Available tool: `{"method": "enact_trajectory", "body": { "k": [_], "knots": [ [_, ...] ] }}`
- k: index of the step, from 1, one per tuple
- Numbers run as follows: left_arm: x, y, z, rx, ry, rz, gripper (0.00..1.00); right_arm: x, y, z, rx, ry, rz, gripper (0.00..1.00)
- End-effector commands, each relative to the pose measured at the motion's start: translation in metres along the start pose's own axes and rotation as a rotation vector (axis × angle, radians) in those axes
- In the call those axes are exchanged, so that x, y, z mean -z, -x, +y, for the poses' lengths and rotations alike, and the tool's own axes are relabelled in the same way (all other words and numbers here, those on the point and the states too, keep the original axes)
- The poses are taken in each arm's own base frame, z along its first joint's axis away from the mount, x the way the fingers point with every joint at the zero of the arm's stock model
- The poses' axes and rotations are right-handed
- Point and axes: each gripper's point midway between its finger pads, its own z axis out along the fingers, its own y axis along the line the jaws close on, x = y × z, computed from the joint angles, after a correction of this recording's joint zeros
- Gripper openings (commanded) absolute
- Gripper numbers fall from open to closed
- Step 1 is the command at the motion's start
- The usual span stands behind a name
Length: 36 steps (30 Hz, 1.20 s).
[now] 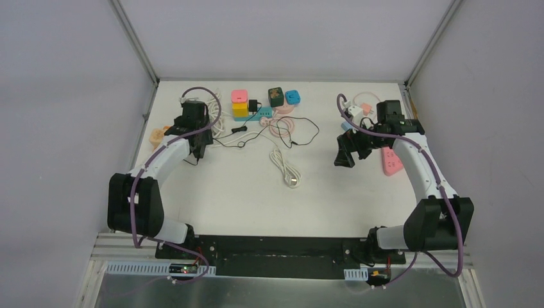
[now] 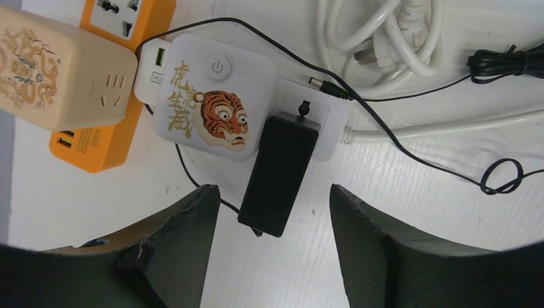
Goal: Pull the plug off the socket
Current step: Move the socket to the center of the board.
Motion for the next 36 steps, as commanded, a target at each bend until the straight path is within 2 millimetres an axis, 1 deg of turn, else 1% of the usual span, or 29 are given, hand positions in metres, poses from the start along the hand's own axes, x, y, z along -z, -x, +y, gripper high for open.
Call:
{"method": "enact_trajectory", "body": {
  "k": [1,6,8,9,14,15,17,18,22,26,30,36],
  "knots": [
    [-0.014,0.001,-0.004,-0.003,-0.049,-0.002,0.64,-0.002,0.003,-0.006,0.018,-0.013,0.002,1.0],
    [-0.026,-0.01,-0.004,0.004,-0.048,0.042,0.63,-0.003,0.002,-0.007,0.02,-0.016,0.008,1.0],
    [-0.029,-0.012,-0.005,0.021,-0.061,0.057,0.49,-0.004,0.001,-0.007,0.018,-0.013,0.012,1.0],
    [-0.031,-0.014,-0.005,0.03,-0.066,0.066,0.45,-0.004,0.001,-0.008,0.017,-0.014,0.015,1.0],
    [-0.04,-0.025,-0.01,0.048,-0.096,0.116,0.44,-0.005,-0.001,-0.01,0.018,-0.018,0.024,1.0],
    [-0.041,-0.028,-0.012,0.049,-0.104,0.127,0.41,-0.005,-0.001,-0.009,0.02,-0.017,0.023,1.0],
    [-0.041,-0.032,-0.014,0.052,-0.119,0.142,0.28,-0.005,-0.001,-0.01,0.018,-0.018,0.023,1.0],
    [-0.04,-0.033,-0.016,0.056,-0.13,0.146,0.26,-0.005,-0.001,-0.009,0.02,-0.018,0.023,1.0],
    [-0.03,-0.042,-0.028,0.097,-0.203,0.172,0.17,-0.004,0.0,-0.009,0.021,-0.017,0.02,1.0],
    [-0.014,-0.058,-0.048,0.16,-0.32,0.222,0.13,-0.003,0.0,-0.008,0.023,-0.018,0.017,1.0],
    [0.011,-0.069,-0.065,0.211,-0.426,0.249,0.11,-0.002,0.001,-0.008,0.025,-0.018,0.013,1.0],
    [0.048,-0.079,-0.096,0.195,-0.549,0.267,0.11,-0.002,0.002,-0.007,0.027,-0.017,0.01,1.0]
  ]
}}
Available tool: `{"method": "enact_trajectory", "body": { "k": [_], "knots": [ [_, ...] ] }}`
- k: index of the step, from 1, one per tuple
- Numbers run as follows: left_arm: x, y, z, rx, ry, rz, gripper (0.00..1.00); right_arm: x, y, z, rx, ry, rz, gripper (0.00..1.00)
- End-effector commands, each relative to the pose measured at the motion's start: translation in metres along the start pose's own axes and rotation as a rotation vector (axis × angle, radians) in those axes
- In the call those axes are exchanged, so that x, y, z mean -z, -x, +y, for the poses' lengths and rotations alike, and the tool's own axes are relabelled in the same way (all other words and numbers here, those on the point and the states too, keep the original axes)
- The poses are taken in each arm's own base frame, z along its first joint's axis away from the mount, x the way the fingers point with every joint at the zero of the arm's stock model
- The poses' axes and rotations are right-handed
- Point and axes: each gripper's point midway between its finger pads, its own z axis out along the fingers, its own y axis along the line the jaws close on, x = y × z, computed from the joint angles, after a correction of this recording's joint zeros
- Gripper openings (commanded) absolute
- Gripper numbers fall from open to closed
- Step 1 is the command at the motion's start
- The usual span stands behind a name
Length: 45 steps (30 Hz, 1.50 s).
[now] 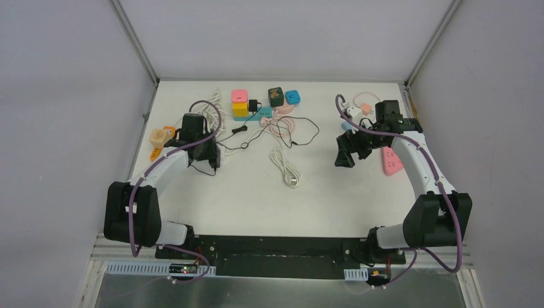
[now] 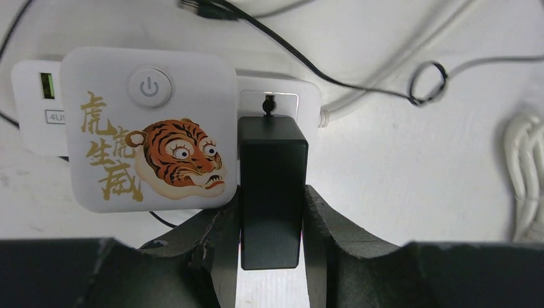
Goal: Pull the plug off the socket
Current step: Move the socket to the center of the board.
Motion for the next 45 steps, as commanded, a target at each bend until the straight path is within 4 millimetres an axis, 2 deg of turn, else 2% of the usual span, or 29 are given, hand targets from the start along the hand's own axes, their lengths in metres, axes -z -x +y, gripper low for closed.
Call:
{"method": "enact_trajectory", "body": {
  "k": [1,12,20,28,30,35,41,45],
  "knots": [
    [0.02,-0.038,-0.054,0.06,-0.2,0.129,0.1,0.004,0.008,0.001,0.037,-0.006,-0.028,1.0],
    [0.043,-0.097,-0.141,-0.095,-0.32,0.207,0.1,0.002,0.007,0.001,0.034,0.0,-0.022,1.0],
    [0.06,-0.105,-0.199,-0.178,-0.373,0.163,0.1,-0.002,0.004,-0.001,0.026,0.012,-0.011,1.0],
    [0.056,-0.142,-0.266,-0.242,-0.452,0.188,0.13,-0.005,0.001,-0.002,0.022,0.016,0.001,1.0],
    [0.051,-0.148,-0.278,-0.254,-0.463,0.195,0.14,-0.006,0.002,-0.002,0.023,0.017,0.0,1.0],
    [0.049,-0.15,-0.299,-0.271,-0.506,0.196,0.19,-0.006,0.001,-0.002,0.025,0.018,0.002,1.0],
    [0.052,-0.145,-0.297,-0.283,-0.506,0.168,0.49,-0.006,0.0,-0.002,0.03,0.022,0.001,1.0],
    [0.059,-0.141,-0.294,-0.303,-0.522,0.146,0.62,-0.008,-0.001,-0.002,0.03,0.032,0.003,1.0]
  ]
}}
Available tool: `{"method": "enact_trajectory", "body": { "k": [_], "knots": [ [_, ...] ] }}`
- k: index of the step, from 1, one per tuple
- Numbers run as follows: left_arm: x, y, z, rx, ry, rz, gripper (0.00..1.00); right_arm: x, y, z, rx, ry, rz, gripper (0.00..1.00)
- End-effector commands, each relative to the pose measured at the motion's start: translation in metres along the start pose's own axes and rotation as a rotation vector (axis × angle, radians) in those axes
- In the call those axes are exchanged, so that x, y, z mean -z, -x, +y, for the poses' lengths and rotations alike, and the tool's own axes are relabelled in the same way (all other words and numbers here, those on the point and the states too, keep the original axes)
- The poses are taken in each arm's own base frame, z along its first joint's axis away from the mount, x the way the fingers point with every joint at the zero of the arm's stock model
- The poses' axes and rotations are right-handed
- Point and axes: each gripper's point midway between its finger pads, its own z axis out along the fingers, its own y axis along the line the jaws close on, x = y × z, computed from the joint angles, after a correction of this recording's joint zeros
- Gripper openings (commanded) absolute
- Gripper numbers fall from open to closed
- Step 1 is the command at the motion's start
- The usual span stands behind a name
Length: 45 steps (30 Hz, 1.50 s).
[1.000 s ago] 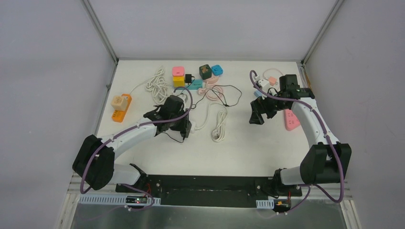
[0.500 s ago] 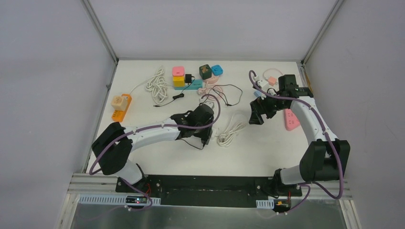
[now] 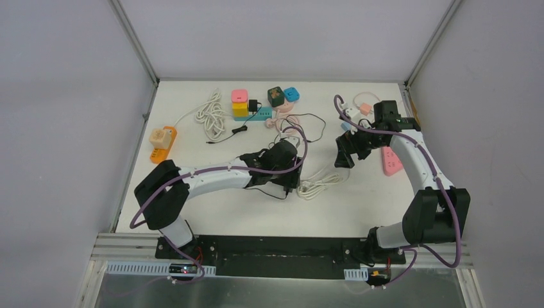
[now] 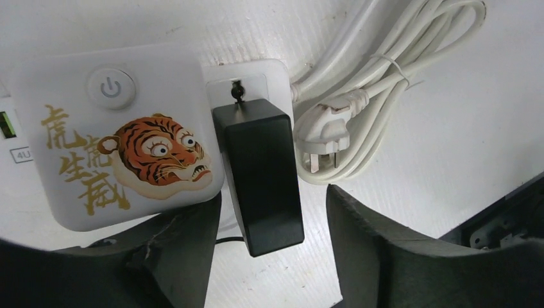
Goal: Pull the plug off the socket
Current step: Move the socket to the center of the board, then remove the plug from the socket.
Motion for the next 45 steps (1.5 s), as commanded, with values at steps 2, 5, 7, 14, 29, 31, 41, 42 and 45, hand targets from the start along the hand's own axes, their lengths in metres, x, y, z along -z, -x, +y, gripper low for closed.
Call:
{"method": "enact_trajectory", "body": {
  "k": [2,5,7,14,29,31,41,42,45],
  "knots": [
    [0.018,0.015,-0.016,-0.028,-0.073,-0.064,0.65,-0.003,0.002,0.002,0.025,0.023,-0.014,1.0],
    [0.024,0.019,-0.017,-0.053,-0.082,-0.078,0.67,-0.004,0.002,0.002,0.028,0.027,-0.014,1.0],
    [0.029,0.021,-0.02,-0.077,-0.097,-0.087,0.67,-0.004,0.002,0.003,0.031,0.03,-0.015,1.0],
    [0.061,0.031,-0.023,-0.205,-0.144,-0.145,0.67,-0.004,0.001,0.006,0.046,0.052,-0.025,1.0],
    [0.11,0.068,0.005,-0.577,-0.067,-0.423,0.82,0.001,0.004,0.028,0.143,0.157,-0.099,1.0],
    [0.115,0.075,0.013,-0.586,-0.06,-0.472,0.88,0.002,0.003,0.034,0.17,0.184,-0.112,1.0],
    [0.137,0.11,0.051,-0.48,-0.204,-0.651,0.93,0.002,0.0,0.058,0.289,0.302,-0.184,1.0],
    [0.134,0.11,0.054,-0.481,-0.211,-0.643,0.93,0.002,0.0,0.059,0.296,0.307,-0.19,1.0],
    [0.12,0.1,0.06,-0.539,-0.247,-0.614,0.94,0.001,0.001,0.062,0.306,0.319,-0.202,1.0]
  ]
}}
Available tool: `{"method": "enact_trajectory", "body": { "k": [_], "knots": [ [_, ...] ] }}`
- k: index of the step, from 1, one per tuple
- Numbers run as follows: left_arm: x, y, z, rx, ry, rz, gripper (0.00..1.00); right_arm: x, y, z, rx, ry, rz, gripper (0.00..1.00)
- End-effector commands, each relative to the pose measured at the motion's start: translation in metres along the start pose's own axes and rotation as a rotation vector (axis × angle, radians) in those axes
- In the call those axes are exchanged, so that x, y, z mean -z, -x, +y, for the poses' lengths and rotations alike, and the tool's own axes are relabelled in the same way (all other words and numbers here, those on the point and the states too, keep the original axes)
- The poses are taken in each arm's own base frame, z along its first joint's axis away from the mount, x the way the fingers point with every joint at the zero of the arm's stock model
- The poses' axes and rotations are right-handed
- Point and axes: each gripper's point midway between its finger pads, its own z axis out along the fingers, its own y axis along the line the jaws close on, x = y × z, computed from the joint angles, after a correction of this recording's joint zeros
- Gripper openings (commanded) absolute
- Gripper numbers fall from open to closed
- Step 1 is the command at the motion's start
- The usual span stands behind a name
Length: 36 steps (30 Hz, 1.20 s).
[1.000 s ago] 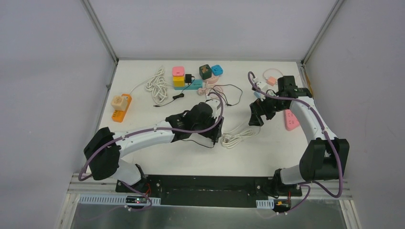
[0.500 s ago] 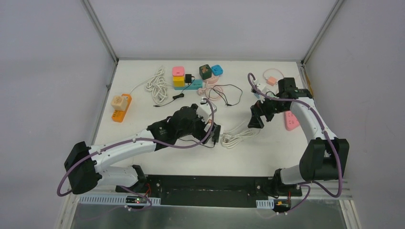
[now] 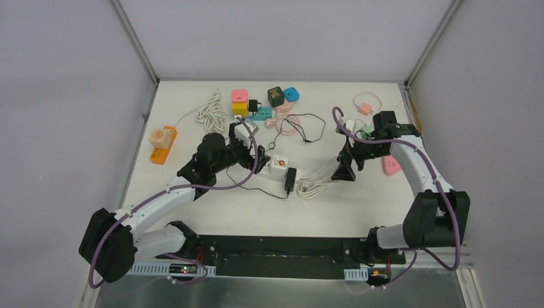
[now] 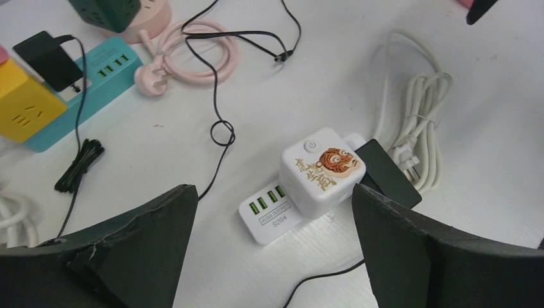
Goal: Pull the plug off the socket
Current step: Remove the plug from the socket.
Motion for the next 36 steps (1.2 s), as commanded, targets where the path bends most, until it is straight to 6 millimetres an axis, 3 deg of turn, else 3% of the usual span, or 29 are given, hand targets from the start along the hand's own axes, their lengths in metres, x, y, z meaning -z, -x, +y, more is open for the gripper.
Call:
{"method": "enact_trajectory", "body": {
  "k": [1,7,13,18,36],
  "knots": [
    [-0.006,0.001,-0.015,-0.092,-0.156,-0.075,0.94,0.002,0.013,0.011,0.09,0.039,-0.075,0.99],
    [0.001,-0.027,-0.018,-0.431,-0.231,-0.158,0.96,-0.002,0.013,0.013,0.089,0.063,-0.088,1.0],
    [-0.011,-0.052,-0.021,-0.521,-0.401,-0.048,0.91,-0.004,0.013,0.015,0.081,0.077,-0.09,1.0],
    [-0.025,-0.078,-0.005,-0.616,-0.468,0.059,0.89,-0.002,0.012,0.016,0.087,0.073,-0.092,1.0],
    [-0.054,-0.126,-0.002,-0.621,-0.734,0.181,0.72,-0.001,0.01,0.018,0.095,0.08,-0.073,1.0]
  ]
}}
